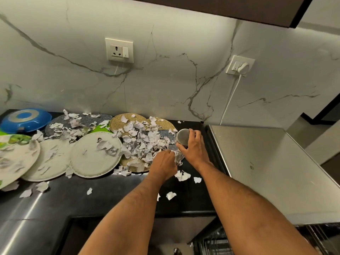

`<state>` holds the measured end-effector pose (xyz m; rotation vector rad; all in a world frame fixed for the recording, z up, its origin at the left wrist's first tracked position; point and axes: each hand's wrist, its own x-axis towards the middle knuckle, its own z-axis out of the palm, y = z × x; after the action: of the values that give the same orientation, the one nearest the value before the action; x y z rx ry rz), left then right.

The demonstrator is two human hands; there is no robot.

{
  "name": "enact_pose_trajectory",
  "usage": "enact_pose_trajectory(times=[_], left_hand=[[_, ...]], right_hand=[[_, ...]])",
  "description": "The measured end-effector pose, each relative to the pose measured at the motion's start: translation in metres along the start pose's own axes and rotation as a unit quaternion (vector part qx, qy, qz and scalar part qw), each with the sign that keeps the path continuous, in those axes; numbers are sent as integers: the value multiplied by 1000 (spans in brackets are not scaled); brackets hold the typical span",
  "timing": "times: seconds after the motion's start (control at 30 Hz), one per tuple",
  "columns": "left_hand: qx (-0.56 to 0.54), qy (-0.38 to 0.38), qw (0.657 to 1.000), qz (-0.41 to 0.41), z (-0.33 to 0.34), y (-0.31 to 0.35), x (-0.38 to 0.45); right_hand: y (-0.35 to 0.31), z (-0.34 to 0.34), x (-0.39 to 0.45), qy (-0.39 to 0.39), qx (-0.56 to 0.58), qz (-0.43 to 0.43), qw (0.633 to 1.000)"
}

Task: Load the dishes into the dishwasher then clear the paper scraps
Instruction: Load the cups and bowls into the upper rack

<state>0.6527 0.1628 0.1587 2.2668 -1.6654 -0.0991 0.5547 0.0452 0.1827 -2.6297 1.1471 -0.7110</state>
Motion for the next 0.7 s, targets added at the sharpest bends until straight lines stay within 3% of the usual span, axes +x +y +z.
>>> enact_pose_trajectory(times=[0.2, 0.43, 0.7], left_hand=[[6, 26, 1000, 2, -10, -7, -7], [12, 58, 996, -63, -18, -16, 0], [-24, 100, 994, 26, 11, 26, -4]], right_hand=[[14, -15, -9, 1, -20, 13, 1000], [29, -29, -3, 20, -25, 19, 999], [46, -41, -51, 16, -31, 47, 998]])
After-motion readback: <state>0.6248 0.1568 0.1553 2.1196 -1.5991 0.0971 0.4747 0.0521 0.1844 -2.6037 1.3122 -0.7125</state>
